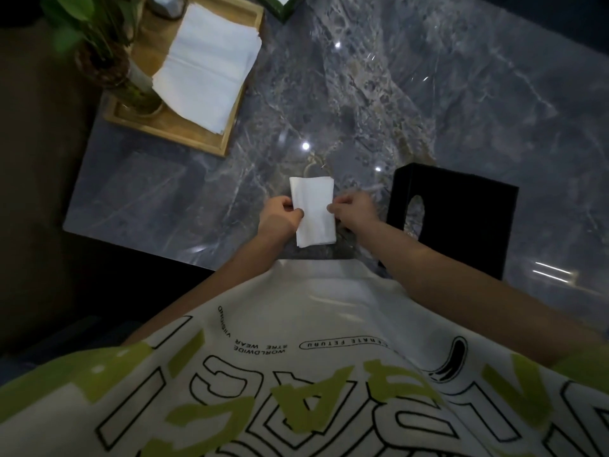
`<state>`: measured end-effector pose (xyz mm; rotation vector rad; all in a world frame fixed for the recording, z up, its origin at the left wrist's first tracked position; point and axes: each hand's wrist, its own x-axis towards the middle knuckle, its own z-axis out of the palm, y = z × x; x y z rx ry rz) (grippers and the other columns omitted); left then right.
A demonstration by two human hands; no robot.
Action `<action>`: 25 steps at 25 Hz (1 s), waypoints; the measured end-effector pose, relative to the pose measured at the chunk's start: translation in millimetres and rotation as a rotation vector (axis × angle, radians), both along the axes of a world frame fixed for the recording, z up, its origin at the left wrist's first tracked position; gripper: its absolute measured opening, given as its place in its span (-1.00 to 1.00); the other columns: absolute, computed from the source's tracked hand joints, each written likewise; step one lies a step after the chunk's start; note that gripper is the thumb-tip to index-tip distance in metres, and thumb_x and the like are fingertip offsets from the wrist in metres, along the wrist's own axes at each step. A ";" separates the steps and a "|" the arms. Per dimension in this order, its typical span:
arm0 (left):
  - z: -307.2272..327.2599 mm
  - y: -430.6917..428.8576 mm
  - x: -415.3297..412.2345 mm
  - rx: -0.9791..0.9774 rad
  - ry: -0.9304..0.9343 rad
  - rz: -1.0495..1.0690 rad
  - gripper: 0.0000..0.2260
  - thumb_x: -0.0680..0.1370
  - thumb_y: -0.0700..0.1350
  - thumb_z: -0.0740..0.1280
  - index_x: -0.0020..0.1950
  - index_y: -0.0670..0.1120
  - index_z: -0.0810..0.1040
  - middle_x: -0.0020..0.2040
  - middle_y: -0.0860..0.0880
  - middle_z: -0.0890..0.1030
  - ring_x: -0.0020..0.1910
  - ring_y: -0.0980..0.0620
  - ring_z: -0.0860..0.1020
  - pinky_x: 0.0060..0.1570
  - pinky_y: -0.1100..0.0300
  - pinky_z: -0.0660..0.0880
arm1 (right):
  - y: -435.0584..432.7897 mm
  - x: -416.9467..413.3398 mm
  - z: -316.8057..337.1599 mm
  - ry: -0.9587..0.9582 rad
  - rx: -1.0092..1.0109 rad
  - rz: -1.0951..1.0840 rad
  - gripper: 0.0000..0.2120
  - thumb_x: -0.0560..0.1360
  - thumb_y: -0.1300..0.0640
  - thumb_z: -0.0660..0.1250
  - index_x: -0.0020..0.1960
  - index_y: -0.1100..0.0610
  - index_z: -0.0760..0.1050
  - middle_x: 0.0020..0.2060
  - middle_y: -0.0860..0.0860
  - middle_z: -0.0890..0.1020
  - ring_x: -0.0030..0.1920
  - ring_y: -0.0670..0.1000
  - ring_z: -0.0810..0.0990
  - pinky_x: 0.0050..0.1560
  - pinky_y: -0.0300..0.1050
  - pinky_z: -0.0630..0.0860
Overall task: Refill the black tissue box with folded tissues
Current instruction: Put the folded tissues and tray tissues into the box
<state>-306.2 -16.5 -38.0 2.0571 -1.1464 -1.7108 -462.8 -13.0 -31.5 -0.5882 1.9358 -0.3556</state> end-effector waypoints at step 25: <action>88.0 24.4 -124.7 0.034 0.411 -0.046 -0.85 0.59 -0.28 0.24 0.08 -0.13 0.56 -0.01 -0.07 0.66 -0.10 0.01 0.66 -0.25 0.23 0.58 | 74.4 -157.9 61.4 -0.742 -0.317 -0.373 -0.76 0.52 0.25 0.36 0.18 0.16 0.53 0.09 0.13 0.65 0.01 0.10 0.68 -0.09 0.00 0.64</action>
